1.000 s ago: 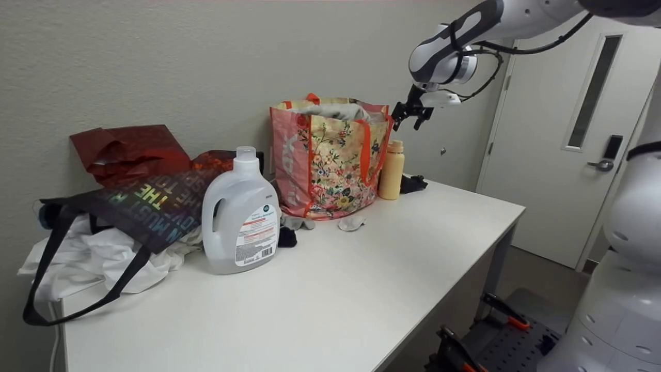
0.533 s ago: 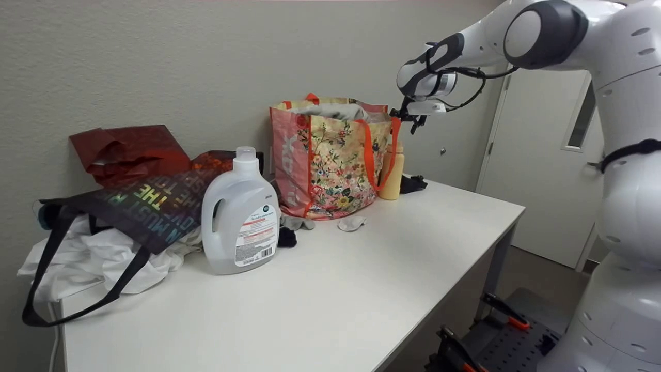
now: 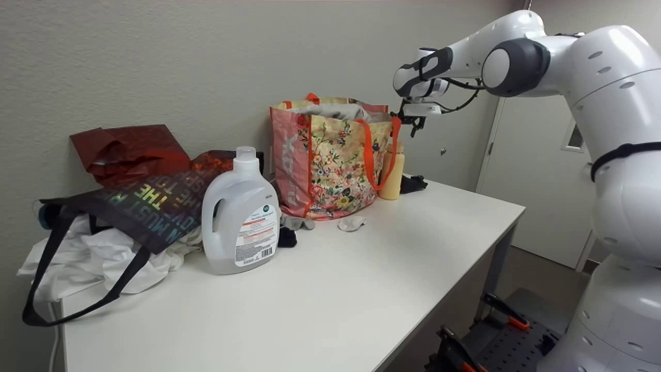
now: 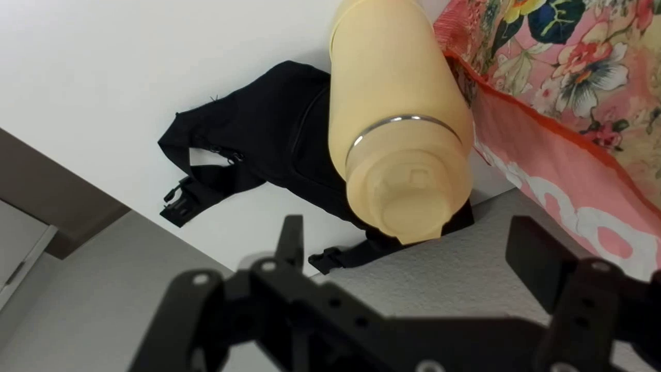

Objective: Pick the bottle and put it in the bag

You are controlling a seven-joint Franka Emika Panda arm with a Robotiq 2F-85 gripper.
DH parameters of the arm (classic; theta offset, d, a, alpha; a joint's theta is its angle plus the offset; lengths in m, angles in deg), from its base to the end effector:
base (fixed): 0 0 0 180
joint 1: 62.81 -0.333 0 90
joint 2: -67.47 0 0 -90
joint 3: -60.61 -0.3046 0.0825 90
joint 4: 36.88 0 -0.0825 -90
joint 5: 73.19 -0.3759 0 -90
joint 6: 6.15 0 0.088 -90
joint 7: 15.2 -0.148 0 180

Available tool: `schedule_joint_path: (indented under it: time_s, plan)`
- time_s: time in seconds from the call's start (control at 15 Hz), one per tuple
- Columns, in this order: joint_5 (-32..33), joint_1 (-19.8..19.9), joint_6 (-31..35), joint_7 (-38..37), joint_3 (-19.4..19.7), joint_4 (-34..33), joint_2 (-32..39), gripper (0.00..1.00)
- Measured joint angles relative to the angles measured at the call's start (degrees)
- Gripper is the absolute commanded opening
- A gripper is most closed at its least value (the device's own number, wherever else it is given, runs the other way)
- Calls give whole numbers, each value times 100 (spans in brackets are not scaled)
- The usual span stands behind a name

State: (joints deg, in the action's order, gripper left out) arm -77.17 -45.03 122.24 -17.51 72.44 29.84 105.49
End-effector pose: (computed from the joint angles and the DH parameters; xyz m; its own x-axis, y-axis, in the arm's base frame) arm 0.6974 -0.3414 0.4130 0.7954 -0.4431 0.4134 -0.5030 -0.8632 0.0426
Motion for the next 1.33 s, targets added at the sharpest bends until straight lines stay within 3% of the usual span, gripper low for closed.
schedule_joint_path:
  time_s: [0.67,1.0,1.07,1.13,1.33]
  plan:
    - [-316,321,-1246,-147,-249,-1014,575,100]
    - [-425,321,-1310,-156,-268,-1287,724,100]
    - [-425,323,-1316,-161,-268,-1337,761,75]
    - [-425,323,-1331,-170,-268,-1382,800,74]
    - [-425,323,-1363,-267,-268,-1496,931,49]
